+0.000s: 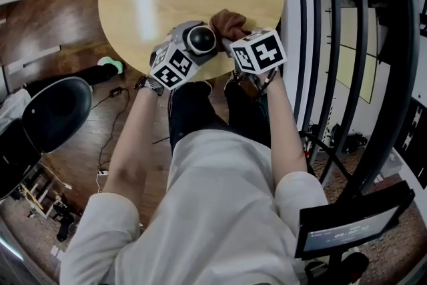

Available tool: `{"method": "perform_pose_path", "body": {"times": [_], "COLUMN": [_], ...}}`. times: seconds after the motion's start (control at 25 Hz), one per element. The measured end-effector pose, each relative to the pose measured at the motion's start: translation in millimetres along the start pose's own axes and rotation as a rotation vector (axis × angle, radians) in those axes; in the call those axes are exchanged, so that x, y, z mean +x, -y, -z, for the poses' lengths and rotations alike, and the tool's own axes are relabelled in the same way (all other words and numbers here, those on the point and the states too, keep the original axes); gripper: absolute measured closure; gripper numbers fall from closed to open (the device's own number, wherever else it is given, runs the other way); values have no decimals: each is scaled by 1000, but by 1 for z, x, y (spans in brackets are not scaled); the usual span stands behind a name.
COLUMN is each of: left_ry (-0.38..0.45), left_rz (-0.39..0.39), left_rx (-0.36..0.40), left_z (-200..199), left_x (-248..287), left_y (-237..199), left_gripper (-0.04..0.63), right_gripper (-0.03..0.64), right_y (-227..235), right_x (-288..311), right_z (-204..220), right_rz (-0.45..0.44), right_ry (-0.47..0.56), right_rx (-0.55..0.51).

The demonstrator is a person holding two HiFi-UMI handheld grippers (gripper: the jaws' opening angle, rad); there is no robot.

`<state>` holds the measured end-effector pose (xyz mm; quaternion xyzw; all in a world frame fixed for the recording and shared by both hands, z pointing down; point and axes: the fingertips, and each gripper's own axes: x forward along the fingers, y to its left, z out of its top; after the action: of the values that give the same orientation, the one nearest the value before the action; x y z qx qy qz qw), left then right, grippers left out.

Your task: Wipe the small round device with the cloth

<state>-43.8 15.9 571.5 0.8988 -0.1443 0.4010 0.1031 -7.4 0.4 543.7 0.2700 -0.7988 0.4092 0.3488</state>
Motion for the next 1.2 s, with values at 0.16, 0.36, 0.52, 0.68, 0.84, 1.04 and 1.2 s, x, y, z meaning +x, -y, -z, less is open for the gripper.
{"method": "perform_pose_path", "body": {"times": [0.16, 0.36, 0.52, 0.68, 0.84, 1.04, 1.2], "left_ry": [7, 20, 23, 16, 16, 23, 26], "left_rz": [9, -18, -28, -33, -25, -38, -105], "left_rx": [-4, -33, -38, -46, -51, -54, -146], "left_z": [2, 1, 2, 8, 12, -1, -2], "left_x": [1, -1, -3, -2, 1, -3, -4], "left_y": [1, -1, -5, -7, -3, 0, -2], "left_gripper": [198, 199, 199, 199, 201, 201, 201], "right_gripper": [512, 512, 512, 512, 512, 512, 512], "right_y": [-18, -57, -87, -107, -92, -76, -74], "right_x": [-30, -64, -77, -82, -66, -51, -52], "right_z": [-4, -23, -49, -61, -49, -31, -33], "right_rz": [-97, -245, -321, -414, -351, -298, -295], "right_ry": [143, 316, 402, 442, 412, 377, 387], "right_rx": [86, 205, 209, 217, 215, 216, 202]}}
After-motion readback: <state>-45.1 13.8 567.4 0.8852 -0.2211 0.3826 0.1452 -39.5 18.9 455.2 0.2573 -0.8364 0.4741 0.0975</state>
